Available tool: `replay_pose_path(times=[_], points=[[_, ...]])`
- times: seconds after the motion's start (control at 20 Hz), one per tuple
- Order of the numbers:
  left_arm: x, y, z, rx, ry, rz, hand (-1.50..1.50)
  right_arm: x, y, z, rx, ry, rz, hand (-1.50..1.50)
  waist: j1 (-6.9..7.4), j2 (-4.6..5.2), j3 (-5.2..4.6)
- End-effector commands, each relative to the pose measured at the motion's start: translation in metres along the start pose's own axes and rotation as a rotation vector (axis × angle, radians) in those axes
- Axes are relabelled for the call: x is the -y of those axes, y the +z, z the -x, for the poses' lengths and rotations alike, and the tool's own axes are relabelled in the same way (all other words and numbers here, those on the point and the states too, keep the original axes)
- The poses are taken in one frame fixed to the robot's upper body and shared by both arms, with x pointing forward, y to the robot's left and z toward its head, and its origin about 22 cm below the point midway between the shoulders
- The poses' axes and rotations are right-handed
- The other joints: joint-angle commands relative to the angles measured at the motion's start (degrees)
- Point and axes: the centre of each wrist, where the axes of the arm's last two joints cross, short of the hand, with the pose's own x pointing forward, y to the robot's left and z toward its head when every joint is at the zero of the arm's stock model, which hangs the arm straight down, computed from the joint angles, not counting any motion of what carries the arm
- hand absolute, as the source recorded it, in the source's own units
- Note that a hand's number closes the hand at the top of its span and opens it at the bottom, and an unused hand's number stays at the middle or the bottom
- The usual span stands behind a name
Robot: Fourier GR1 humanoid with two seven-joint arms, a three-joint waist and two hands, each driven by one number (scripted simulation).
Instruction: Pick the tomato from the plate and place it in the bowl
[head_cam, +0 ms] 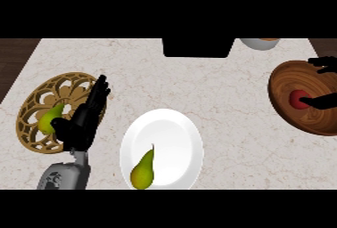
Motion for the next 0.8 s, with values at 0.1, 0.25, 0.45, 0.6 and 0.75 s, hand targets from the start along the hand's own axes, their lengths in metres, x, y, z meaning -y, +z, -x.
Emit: replay_pose_path(times=[0.1, 0.25, 0.45, 0.6, 0.75], points=[[-0.001, -0.009, 0.003, -0.007, -0.011, -0.004, 0.0, 0.008, -0.013, -0.008, 0.138, -0.19, 0.093, -1.5, -0.78, -0.14, -0.05], [0.0, 0.009, 0.013, 0.005, 0.0, -0.021, 0.0, 0.025, -0.007, -0.001, 0.165, -0.261, 0.194, -1.5, -0.75, -0.32, -0.07], [-0.009, -0.001, 0.012, -0.006, -0.003, -0.022, 0.0, 0.05, 0.005, 0.006, 0.153, -0.343, 0.226, -1.5, -1.43, -0.47, -0.12], [-0.004, 0.007, 0.028, -0.017, 0.002, -0.012, 0.0, 0.081, 0.016, 0.018, 0.111, -0.433, 0.204, -1.5, -1.35, -0.36, -0.11], [-0.024, -0.007, 0.004, -0.013, -0.001, -0.019, 0.0, 0.089, 0.021, 0.021, 0.092, -0.488, 0.177, -1.5, -1.22, -0.33, -0.1]])
